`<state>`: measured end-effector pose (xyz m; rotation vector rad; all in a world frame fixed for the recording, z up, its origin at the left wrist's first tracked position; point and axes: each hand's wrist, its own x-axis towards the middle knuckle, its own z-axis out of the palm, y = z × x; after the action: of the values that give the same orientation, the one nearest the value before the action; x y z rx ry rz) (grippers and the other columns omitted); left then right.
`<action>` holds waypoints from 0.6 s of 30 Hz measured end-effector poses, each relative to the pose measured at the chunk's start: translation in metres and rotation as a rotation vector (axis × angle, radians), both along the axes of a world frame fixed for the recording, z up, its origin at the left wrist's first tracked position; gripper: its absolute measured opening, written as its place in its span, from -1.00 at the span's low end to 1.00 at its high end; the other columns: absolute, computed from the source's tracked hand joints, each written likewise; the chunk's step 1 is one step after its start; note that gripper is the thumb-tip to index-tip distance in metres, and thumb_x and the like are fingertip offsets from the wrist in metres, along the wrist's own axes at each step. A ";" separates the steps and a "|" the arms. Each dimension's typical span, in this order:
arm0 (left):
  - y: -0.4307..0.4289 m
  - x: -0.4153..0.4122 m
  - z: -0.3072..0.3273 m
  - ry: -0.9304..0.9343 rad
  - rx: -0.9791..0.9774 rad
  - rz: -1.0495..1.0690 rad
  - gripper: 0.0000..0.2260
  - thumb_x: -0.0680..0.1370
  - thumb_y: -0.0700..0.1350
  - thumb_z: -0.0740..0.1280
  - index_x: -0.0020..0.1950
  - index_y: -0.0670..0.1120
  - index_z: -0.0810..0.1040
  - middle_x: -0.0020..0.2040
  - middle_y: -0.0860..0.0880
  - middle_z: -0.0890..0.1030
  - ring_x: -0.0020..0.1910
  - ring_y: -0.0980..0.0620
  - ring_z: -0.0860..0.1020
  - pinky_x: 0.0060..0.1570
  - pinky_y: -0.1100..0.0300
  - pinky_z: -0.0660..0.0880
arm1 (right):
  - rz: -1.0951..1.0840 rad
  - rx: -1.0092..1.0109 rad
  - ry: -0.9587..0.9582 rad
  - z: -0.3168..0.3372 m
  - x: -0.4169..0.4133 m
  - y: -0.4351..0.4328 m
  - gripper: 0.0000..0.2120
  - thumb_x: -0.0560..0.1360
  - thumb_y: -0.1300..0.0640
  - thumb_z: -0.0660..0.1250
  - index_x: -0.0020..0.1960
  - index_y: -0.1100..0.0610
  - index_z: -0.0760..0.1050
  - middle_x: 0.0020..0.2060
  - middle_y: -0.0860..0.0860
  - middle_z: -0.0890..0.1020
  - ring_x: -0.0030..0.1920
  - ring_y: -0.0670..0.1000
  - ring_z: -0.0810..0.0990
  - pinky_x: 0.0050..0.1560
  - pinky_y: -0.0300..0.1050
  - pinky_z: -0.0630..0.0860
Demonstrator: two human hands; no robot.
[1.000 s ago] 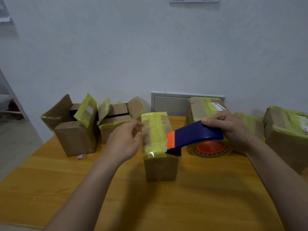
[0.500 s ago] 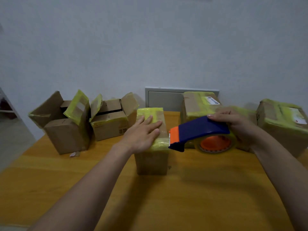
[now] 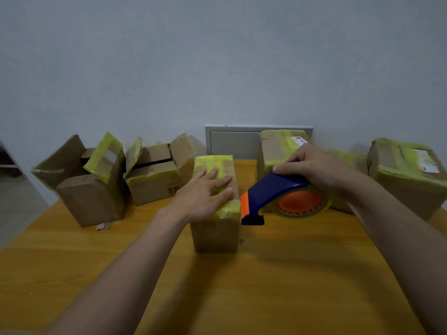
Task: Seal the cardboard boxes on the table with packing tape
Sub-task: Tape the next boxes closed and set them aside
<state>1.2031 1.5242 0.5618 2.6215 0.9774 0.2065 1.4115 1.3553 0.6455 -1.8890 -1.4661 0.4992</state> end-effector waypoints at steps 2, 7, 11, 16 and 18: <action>0.001 0.000 0.001 -0.004 0.004 -0.005 -0.46 0.61 0.41 0.07 0.59 0.38 0.19 0.68 0.17 0.02 0.67 0.05 -0.11 0.57 -0.27 0.15 | -0.020 -0.007 -0.051 0.006 -0.004 0.004 -0.62 0.52 -0.13 0.41 -0.24 0.17 0.68 -0.44 0.05 0.64 -0.42 -0.05 0.55 -0.24 -0.01 0.47; 0.003 -0.003 0.002 -0.047 -0.022 -0.049 -0.46 0.60 0.41 0.10 0.58 0.36 0.25 0.68 0.19 0.06 0.67 0.07 -0.08 0.59 -0.22 0.11 | -0.012 -0.095 -0.248 -0.024 -0.022 0.003 -0.64 0.50 -0.11 0.43 -0.35 0.11 0.61 -0.52 -0.03 0.55 -0.45 -0.08 0.49 -0.39 -0.18 0.40; -0.002 -0.003 0.012 -0.003 -0.034 -0.014 -0.25 0.44 0.57 0.12 0.59 0.32 0.27 0.68 0.15 0.10 0.68 0.02 -0.03 0.56 -0.25 0.18 | -0.006 0.030 -0.159 -0.042 -0.026 0.006 -0.64 0.53 -0.09 0.41 -0.35 0.09 0.61 -0.54 -0.02 0.57 -0.50 -0.13 0.49 -0.39 -0.19 0.42; -0.019 0.012 0.020 0.115 0.043 0.141 -0.17 0.40 0.56 0.28 0.59 0.24 0.22 0.69 -0.02 0.08 0.63 -0.25 0.08 0.44 -0.37 0.31 | -0.086 0.071 -0.215 -0.036 -0.022 0.010 -0.60 0.53 -0.12 0.40 -0.35 0.13 0.63 -0.53 0.03 0.57 -0.44 -0.01 0.53 -0.37 -0.03 0.48; -0.021 0.007 0.021 0.194 0.049 0.228 -0.13 0.41 0.55 0.28 0.64 0.31 0.08 0.70 -0.10 -0.10 0.61 -0.36 0.03 0.46 -0.38 0.28 | -0.115 0.108 -0.147 -0.036 -0.017 0.007 -0.59 0.53 -0.10 0.41 -0.36 0.17 0.62 -0.53 0.07 0.56 -0.45 0.01 0.49 -0.38 -0.05 0.42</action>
<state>1.2104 1.5036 0.5825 2.6077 1.3548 0.0299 1.3946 1.3620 0.6095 -1.9443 -1.4369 0.2277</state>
